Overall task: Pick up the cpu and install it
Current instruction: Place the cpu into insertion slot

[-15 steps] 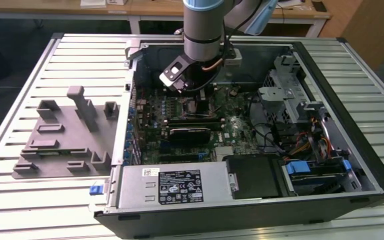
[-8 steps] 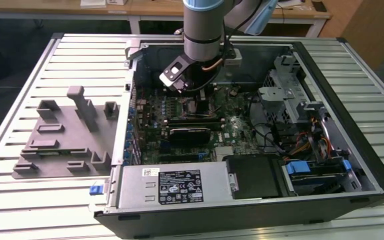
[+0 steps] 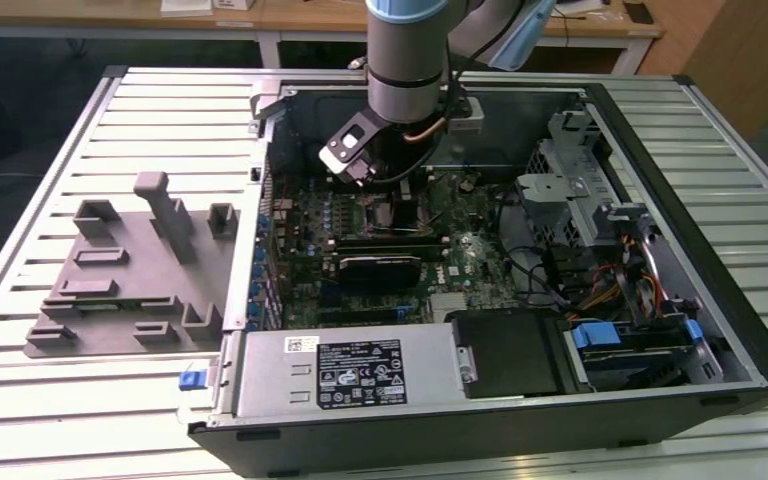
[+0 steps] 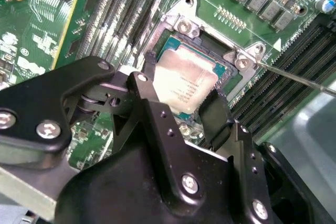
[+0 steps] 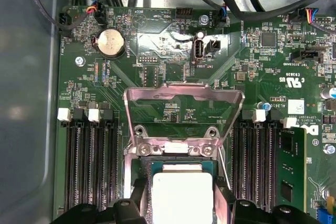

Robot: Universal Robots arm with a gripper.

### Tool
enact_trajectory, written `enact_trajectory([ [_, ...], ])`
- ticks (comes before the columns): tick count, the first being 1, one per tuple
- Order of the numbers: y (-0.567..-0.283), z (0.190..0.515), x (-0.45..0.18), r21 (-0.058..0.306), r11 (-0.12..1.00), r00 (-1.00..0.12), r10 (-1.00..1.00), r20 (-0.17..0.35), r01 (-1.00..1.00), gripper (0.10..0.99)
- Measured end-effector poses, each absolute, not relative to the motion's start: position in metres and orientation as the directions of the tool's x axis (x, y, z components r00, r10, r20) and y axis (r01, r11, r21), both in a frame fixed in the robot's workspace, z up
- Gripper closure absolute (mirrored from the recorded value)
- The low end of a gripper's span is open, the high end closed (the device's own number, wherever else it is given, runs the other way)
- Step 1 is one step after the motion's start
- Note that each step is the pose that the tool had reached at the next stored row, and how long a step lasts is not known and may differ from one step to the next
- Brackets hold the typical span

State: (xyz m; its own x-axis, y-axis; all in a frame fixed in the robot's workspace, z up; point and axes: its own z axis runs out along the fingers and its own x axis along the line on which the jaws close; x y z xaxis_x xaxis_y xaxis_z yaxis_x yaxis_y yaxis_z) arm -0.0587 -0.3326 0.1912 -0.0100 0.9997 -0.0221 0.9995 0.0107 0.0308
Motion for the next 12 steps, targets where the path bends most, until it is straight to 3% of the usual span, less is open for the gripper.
enact_trajectory([
  [12,-0.3328,0.1946,-0.0588,0.03,0.011,-0.01,1.0,-0.016,0.999,0.475],
])
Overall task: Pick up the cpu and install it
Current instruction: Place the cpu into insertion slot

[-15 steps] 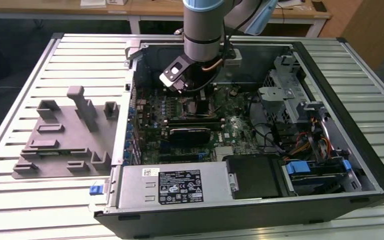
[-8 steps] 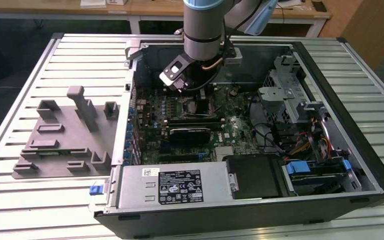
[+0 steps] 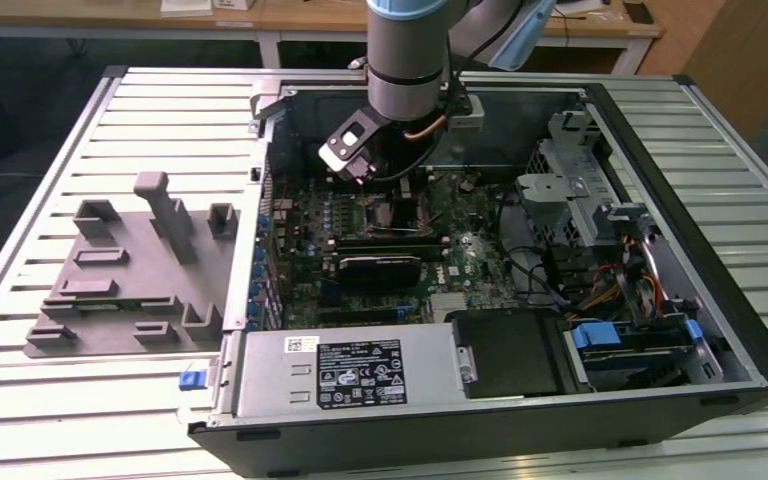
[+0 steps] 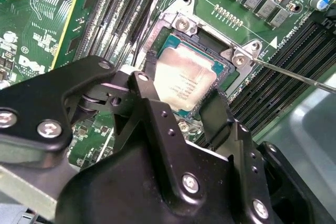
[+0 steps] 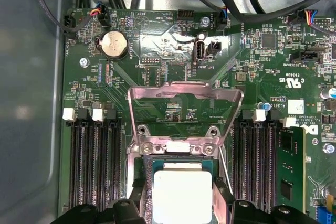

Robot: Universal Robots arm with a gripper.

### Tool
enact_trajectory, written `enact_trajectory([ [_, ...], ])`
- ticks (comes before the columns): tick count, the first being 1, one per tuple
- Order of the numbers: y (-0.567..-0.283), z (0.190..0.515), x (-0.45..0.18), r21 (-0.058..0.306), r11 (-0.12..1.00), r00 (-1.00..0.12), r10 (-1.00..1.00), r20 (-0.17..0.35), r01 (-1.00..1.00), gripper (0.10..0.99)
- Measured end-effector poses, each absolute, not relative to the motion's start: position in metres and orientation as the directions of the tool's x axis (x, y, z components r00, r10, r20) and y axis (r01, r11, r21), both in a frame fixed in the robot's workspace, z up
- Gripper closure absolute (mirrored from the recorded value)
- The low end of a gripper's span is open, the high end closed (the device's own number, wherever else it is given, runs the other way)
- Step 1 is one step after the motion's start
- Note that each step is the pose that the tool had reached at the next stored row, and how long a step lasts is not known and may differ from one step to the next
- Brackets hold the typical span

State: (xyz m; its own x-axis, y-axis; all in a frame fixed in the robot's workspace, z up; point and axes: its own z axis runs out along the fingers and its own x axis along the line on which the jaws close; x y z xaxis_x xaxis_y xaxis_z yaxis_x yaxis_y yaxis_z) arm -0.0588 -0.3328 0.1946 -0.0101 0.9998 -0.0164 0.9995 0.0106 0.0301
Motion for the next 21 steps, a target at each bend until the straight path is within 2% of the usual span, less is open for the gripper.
enact_trajectory([
  [2,-0.3329,0.1947,-0.0589,0.03,0.011,-0.01,1.0,-0.016,0.999,0.49],
  [3,-0.3328,0.1946,-0.0589,0.03,0.011,-0.01,1.0,-0.016,0.999,0.553],
  [21,-0.3329,0.1936,-0.0593,0.03,0.01,-0.009,1.0,-0.002,1.0,0.561],
])
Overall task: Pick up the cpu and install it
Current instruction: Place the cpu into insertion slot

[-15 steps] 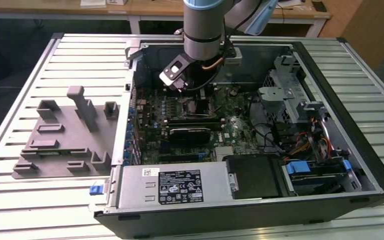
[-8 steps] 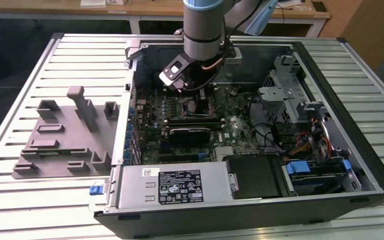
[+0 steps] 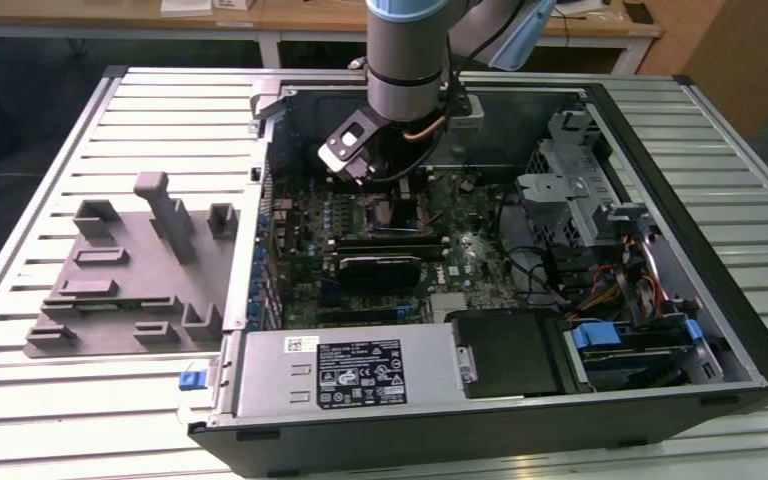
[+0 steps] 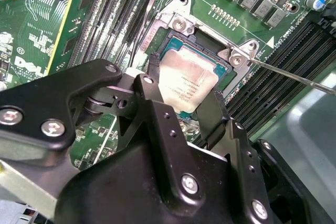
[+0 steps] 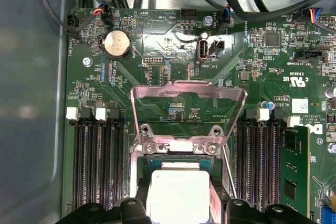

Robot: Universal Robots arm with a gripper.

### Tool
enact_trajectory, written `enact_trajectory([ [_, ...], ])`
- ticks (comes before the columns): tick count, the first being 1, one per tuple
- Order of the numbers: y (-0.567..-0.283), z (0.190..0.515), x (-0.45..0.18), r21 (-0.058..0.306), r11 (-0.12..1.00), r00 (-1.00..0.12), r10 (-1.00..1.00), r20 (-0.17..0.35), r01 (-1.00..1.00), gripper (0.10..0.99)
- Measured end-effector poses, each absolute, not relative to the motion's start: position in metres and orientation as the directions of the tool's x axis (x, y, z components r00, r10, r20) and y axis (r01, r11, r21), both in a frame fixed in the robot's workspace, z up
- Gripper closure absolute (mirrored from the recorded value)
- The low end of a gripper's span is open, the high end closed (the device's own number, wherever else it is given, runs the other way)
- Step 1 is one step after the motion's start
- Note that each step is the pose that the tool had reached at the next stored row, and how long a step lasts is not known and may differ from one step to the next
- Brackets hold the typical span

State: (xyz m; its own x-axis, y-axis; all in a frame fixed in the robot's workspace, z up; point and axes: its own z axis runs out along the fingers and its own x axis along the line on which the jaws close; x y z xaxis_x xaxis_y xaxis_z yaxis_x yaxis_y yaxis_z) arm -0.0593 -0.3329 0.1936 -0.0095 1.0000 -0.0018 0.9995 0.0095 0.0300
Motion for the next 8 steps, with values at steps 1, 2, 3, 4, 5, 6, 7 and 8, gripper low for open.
enact_trajectory([
  [1,-0.3329,0.1936,-0.0593,0.03,0.01,-0.009,1.0,-0.002,1.0,0.561],
  [2,-0.3329,0.1935,-0.0593,0.03,0.01,-0.009,1.0,-0.001,0.999,0.561],
  [3,-0.3329,0.1935,-0.0593,0.03,0.009,-0.009,1.0,-0.001,0.999,0.561],
  [4,-0.3329,0.1935,-0.0593,0.03,0.01,-0.009,1.0,-0.002,0.999,0.561],
  [5,-0.3329,0.1934,-0.0593,0.03,0.01,-0.009,1.0,-0.002,0.999,0.561],
  [6,-0.3328,0.1932,-0.0592,0.031,0.01,-0.009,1.0,-0.001,0.999,0.561],
  [7,-0.3326,0.1929,-0.0591,0.031,0.01,-0.01,1.0,0.0,0.999,0.549],
  [8,-0.3327,0.1929,-0.0591,0.031,0.01,-0.01,1.0,0.0,0.999,0.549],
])
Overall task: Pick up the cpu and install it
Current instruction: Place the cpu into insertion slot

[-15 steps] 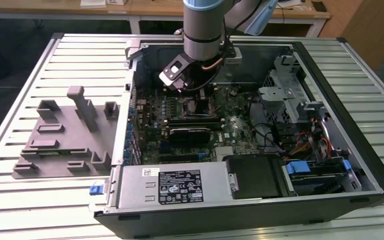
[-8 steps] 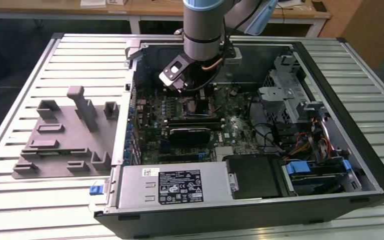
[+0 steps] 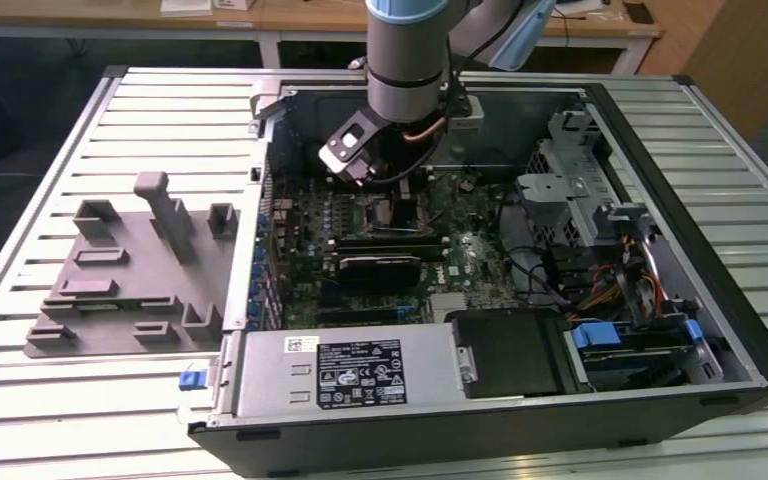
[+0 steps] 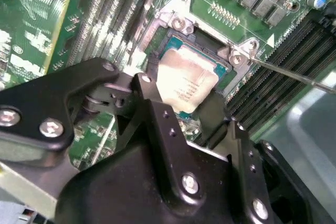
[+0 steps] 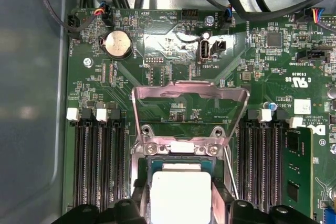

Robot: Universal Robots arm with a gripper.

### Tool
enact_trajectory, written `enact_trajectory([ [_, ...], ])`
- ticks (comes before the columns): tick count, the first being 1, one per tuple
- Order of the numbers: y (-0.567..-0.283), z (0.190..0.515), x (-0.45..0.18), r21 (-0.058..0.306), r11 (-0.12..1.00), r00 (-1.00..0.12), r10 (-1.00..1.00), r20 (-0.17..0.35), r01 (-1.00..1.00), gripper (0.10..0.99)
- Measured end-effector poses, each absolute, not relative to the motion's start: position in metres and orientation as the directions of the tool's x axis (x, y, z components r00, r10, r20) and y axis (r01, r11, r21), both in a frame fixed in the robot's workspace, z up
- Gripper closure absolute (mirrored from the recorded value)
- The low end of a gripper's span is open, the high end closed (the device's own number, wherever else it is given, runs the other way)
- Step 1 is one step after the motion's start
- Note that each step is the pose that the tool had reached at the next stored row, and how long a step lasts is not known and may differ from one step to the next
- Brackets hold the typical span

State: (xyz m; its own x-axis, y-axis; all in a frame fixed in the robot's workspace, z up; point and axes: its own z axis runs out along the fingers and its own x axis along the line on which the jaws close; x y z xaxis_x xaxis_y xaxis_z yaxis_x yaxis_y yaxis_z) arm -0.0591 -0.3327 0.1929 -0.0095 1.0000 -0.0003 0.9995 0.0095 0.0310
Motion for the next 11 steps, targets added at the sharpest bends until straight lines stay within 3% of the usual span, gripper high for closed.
enact_trajectory([
  [1,-0.3328,0.1931,-0.0592,0.031,0.009,-0.009,1.0,-0.001,0.999,0.486],
  [11,-0.3329,0.2014,-0.0593,0.03,0.009,-0.009,1.0,-0.001,0.999,0.486],
])
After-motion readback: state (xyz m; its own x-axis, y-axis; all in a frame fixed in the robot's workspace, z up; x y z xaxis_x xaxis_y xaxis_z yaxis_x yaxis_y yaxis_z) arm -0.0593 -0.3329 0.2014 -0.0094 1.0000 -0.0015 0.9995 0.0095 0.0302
